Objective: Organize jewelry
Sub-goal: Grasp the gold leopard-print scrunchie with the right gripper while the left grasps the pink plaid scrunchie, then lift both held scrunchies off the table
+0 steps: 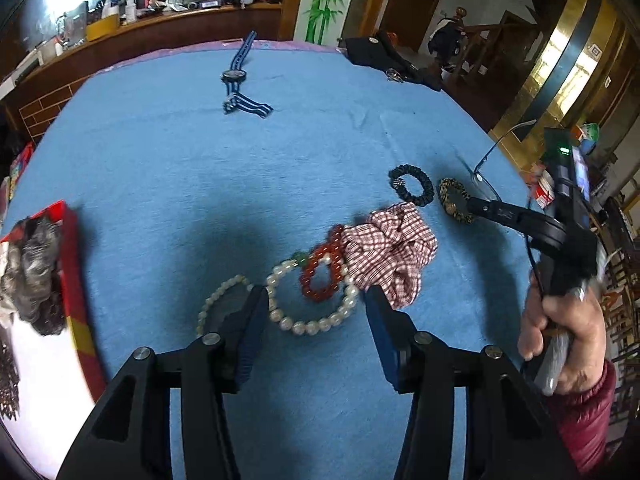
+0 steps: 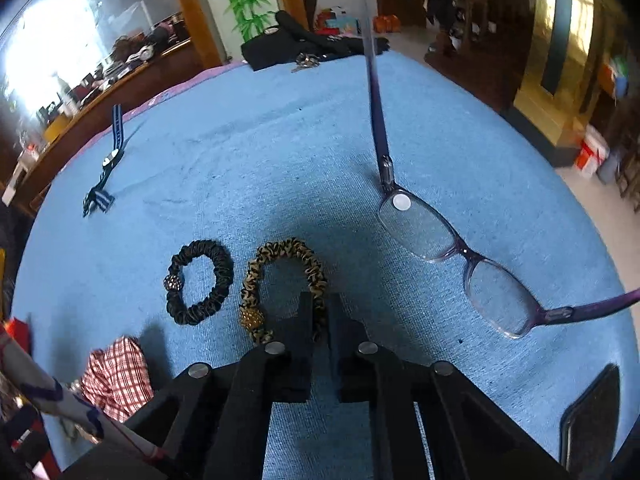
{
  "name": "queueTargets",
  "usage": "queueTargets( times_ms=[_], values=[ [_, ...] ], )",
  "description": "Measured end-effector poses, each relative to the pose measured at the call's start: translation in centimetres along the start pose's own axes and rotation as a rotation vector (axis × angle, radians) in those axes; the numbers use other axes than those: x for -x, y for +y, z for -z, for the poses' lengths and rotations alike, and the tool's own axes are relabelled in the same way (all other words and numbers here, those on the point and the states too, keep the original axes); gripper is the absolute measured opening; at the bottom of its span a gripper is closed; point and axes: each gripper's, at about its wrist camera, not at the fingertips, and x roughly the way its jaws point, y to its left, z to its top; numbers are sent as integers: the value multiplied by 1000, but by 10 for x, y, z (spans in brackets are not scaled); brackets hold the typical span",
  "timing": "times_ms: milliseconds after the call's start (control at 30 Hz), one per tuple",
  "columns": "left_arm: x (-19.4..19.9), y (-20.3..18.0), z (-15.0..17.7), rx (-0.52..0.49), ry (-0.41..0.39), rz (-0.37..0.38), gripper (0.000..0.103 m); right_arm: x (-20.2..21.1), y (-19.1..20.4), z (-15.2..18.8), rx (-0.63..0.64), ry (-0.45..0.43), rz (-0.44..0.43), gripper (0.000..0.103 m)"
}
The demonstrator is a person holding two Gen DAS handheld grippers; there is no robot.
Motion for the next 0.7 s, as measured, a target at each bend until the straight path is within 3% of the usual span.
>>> queueTargets(
  times_ms=[200, 333, 600, 667, 700],
  values=[
    [-29, -19, -23, -10, 45, 38, 55, 46, 2, 7, 21, -153, -111, 5],
    [-50, -38, -38, -53, 66, 47, 55, 54, -2, 10, 9, -166, -161, 5],
    [-83, -77, -45, -207, 104, 32, 54, 65, -10, 6, -32, -197, -162, 5],
    [-90, -86, -42, -237, 115, 35, 51, 66, -10, 5, -37, -201, -162, 5],
    [-92, -88, -41, -240, 115, 26, 40, 67, -10, 6, -35, -204, -160, 5]
  ],
)
